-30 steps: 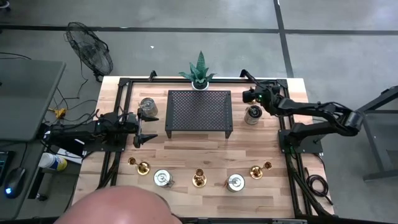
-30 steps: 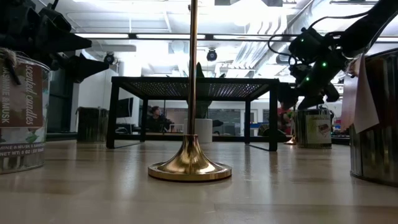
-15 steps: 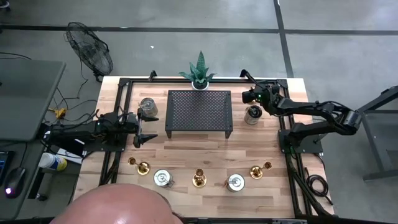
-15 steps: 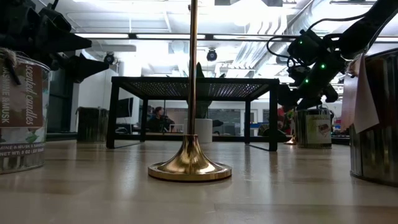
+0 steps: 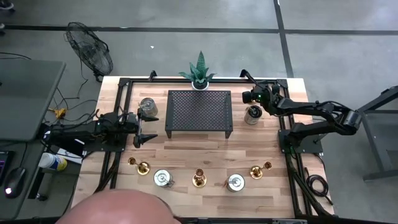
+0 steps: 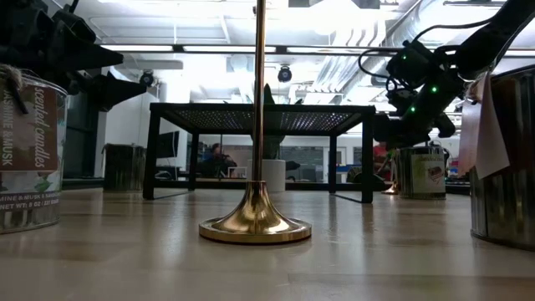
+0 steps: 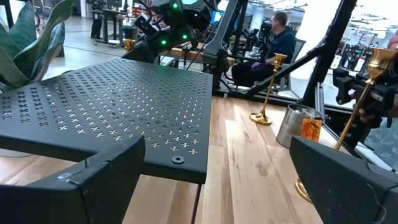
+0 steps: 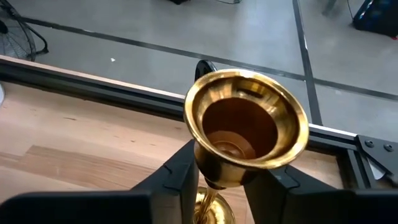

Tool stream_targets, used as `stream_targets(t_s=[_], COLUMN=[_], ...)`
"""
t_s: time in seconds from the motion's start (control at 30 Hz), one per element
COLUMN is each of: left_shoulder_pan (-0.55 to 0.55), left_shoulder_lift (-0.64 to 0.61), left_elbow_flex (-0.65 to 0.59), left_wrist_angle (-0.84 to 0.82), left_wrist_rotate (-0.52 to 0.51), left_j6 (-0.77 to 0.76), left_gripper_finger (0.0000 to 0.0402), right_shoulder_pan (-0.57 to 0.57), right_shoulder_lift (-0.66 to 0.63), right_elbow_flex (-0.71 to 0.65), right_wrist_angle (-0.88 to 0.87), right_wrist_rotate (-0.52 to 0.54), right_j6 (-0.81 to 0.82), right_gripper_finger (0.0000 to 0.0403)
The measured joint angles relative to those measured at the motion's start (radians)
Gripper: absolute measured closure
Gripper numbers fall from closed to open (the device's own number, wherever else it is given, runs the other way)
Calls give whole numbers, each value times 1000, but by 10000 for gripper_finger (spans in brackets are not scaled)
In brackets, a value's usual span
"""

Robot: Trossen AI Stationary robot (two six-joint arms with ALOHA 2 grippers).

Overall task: Pick & Place candle stick holders
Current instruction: Put the gold candle holder on the shelf

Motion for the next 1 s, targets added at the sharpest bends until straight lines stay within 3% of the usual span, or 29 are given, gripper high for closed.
stream_targets(t_s=[0.6, 1.0], left_shoulder_pan=[0, 0], left_shoulder_lift=[0, 0], left_elbow_flex=[-1, 0], left_wrist_angle=[0, 0], left_wrist_rotate=[0, 0], left_j6=[0, 0], left_gripper_finger=[9, 9], right_shoulder_pan=[0, 1], right_shoulder_lift=[0, -1], right_elbow_flex=[0, 23], right_wrist_angle=[1, 23], right_wrist_rotate=[-3, -41], right_j6=[-18, -19], right_gripper_finger=[374, 375])
